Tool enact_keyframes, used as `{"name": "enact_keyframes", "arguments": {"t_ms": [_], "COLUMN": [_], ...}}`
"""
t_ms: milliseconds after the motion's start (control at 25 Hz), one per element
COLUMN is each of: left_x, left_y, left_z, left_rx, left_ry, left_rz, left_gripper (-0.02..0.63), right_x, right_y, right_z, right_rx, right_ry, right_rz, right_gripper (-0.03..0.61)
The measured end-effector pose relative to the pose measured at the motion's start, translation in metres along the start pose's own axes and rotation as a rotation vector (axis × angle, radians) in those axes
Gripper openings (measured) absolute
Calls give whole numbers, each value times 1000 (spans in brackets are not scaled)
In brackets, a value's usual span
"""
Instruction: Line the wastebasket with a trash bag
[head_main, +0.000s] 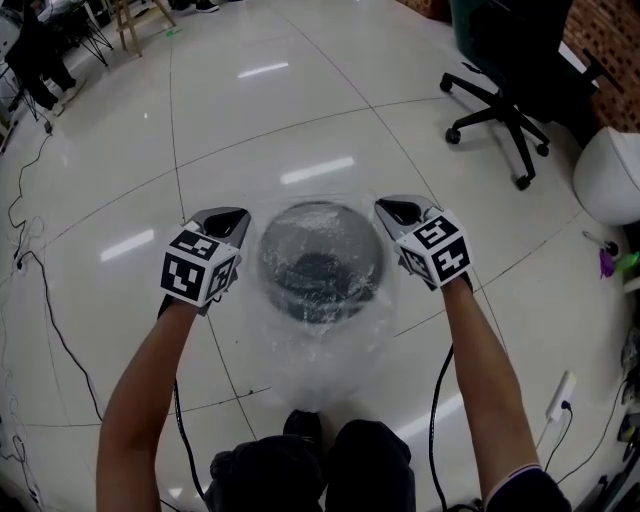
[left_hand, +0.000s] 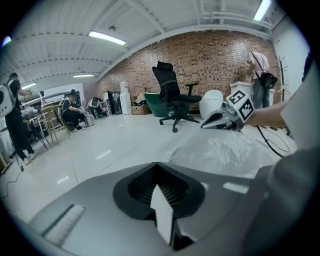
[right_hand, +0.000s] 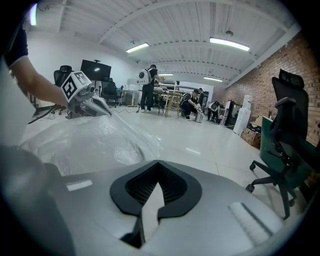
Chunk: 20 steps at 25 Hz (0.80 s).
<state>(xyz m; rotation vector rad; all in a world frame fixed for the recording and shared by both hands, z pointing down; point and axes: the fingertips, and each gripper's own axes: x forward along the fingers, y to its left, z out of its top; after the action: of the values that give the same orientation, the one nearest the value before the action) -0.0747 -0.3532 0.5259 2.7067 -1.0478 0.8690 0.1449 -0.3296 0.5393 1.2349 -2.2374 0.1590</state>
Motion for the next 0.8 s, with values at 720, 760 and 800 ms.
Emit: {"name": "enact_keyframes", "arguments": {"t_ms": [720, 760, 800], "left_x": [79, 82, 85], "left_y": [34, 36, 38], "left_z": [-50, -54, -57], "left_rx": [-33, -37, -40], "left_ry": [95, 97, 99], "left_rz": [-41, -45, -49], "left_gripper": [11, 11, 11], "right_x": [79, 82, 86], "right_y": [-26, -25, -24], "right_z": [-46, -49, -52], "right_rx": [70, 73, 79], "right_ry": [89, 94, 98], "right_rz": [61, 68, 75], "right_gripper": [2, 2, 2]}}
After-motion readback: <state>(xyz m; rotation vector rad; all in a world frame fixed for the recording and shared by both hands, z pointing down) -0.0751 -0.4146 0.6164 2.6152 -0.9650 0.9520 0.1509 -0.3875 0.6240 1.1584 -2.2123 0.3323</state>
